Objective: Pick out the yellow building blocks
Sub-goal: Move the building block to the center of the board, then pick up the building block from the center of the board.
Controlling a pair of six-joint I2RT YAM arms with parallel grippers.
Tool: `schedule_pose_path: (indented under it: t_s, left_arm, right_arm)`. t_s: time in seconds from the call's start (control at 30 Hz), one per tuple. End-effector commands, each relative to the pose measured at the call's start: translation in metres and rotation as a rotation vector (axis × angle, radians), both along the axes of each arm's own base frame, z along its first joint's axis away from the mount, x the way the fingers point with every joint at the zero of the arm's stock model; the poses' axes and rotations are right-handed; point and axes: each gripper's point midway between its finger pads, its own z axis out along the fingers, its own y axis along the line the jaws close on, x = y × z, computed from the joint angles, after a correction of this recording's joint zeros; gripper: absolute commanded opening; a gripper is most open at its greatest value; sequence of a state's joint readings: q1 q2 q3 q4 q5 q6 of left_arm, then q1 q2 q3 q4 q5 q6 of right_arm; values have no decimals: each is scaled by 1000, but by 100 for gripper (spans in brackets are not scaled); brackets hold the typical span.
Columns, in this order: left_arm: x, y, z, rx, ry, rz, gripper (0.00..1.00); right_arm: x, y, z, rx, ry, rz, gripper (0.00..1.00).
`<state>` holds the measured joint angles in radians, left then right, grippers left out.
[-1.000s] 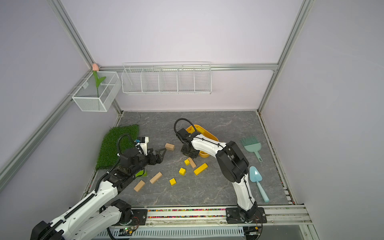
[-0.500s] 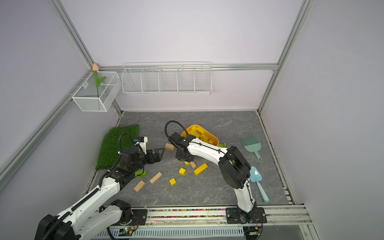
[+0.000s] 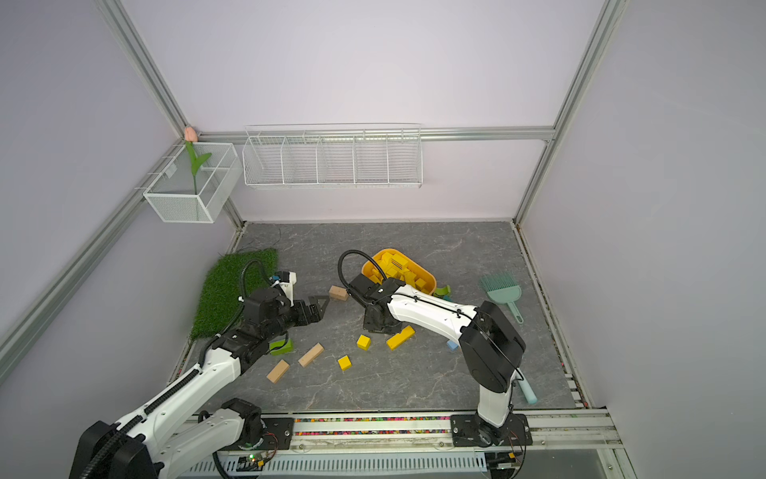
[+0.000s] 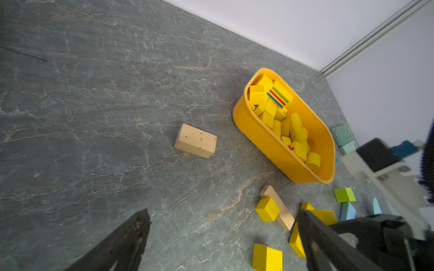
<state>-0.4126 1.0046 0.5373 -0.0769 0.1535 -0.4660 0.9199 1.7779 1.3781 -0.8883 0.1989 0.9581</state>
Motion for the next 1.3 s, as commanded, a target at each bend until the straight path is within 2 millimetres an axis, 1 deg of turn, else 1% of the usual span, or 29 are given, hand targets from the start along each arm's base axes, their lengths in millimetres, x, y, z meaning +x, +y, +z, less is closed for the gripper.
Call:
schedule_pose_path:
  t_s: [0.0, 0.17, 0.23, 0.3, 0.4, 0.47, 0.53, 0.6, 0.63, 0.7, 0.77, 0.83, 0.93, 1.0, 1.1, 1.17, 1.27]
  left_arm:
    - [13, 3, 10, -3, 6, 50, 100]
    - [28, -3, -4, 9, 84, 67, 100]
    - [30, -7, -10, -1, 122, 66, 99]
    - [28, -13, -20, -10, 160, 46, 100]
    - [20, -12, -37, -52, 212, 75, 100]
    - [16, -11, -42, -87, 216, 84, 100]
    - [14, -13, -43, -117, 204, 82, 100]
    - [16, -20, -41, -135, 193, 58, 100]
    - [17, -25, -38, -130, 189, 40, 100]
    - [20, -42, -34, -66, 188, -38, 100]
    - [21, -59, -32, 15, 209, -116, 100]
    - [22, -76, -38, 83, 244, -189, 100]
    - [26, -90, -42, 112, 265, -248, 100]
    - [28, -91, -43, 122, 262, -243, 100]
    - [29, -89, -39, 136, 240, -246, 100]
    - [29, -89, -36, 138, 224, -250, 100]
    - [27, -91, -37, 135, 219, -274, 100]
  right_arm:
    - [-5, -23, 26, -42, -60, 75, 30]
    - [-2, -40, 49, 57, -102, 122, 32]
    - [-1, -46, 58, 107, -119, 147, 34]
    - [-4, -54, 67, 132, -138, 181, 40]
    - [-11, -61, 78, 136, -160, 237, 42]
    - [-15, -64, 83, 142, -171, 266, 42]
    - [-16, -68, 87, 148, -181, 266, 42]
    - [-15, -70, 93, 168, -192, 253, 42]
    - [-14, -71, 96, 175, -199, 247, 44]
    - [-11, -69, 99, 202, -219, 238, 46]
    - [-8, -73, 97, 202, -210, 214, 47]
    - [-4, -82, 88, 191, -185, 170, 47]
    - [0, -98, 64, 231, -112, 87, 46]
    - [4, -112, 47, 275, -63, 13, 47]
    - [12, -133, 27, 340, 0, -99, 47]
    - [19, -141, 20, 367, 21, -142, 47]
    - [30, -152, 11, 346, 35, -181, 47]
